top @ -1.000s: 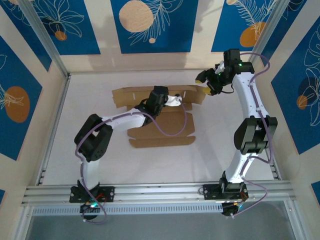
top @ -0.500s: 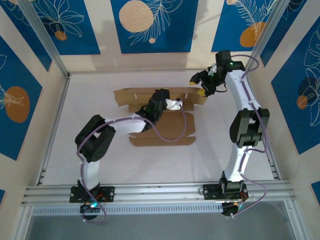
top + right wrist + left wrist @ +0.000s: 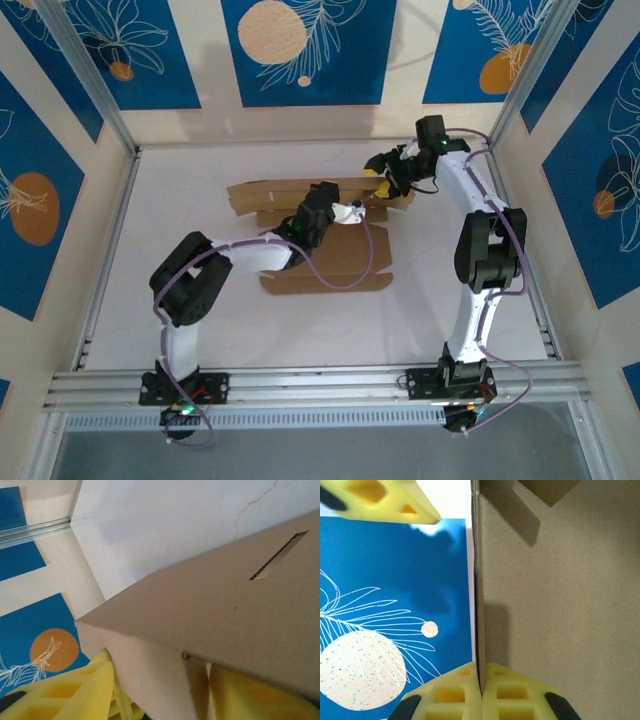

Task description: Fold the paper box

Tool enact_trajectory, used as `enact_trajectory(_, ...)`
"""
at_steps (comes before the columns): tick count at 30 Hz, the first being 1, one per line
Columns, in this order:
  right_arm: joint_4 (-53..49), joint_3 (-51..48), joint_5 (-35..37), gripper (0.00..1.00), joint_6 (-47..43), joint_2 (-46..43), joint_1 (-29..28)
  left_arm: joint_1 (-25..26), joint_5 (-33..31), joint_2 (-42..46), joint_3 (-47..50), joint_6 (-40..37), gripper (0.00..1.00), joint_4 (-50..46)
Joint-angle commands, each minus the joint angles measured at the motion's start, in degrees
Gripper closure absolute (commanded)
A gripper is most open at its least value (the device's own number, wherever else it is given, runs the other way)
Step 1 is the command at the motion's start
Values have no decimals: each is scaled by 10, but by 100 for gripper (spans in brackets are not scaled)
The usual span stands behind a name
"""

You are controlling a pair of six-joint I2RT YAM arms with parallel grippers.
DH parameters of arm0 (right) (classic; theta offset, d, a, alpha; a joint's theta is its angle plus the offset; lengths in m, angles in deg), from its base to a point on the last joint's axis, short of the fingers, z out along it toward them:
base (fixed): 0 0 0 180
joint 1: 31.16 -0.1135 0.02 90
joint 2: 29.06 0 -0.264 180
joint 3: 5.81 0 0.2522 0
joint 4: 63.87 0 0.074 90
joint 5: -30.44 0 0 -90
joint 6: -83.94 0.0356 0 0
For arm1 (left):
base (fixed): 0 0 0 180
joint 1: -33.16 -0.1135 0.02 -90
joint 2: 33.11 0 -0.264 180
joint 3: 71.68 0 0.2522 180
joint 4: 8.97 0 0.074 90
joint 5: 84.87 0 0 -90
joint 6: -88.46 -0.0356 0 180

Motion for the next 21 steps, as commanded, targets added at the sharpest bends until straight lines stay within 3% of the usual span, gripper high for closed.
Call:
enact_trajectory(1, 112, -49, -88, 50, 63, -45, 11, 13, 0, 26, 9, 4, 100, 27)
enact_trajectory(10, 264, -150, -139, 55, 128, -77, 23, 13, -4, 32, 19, 10, 100, 29)
enact_trajectory(15, 268, -157, -134, 51, 121, -76, 21, 13, -2, 37, 24, 14, 100, 20)
enact_trajectory(17, 236, -148, -118, 48, 97, -78, 21, 13, -3, 36, 24, 13, 100, 12)
enact_trajectory(21, 83, -114, 10, 43, -16, -107, 27, 11, -14, 33, 18, 19, 100, -6)
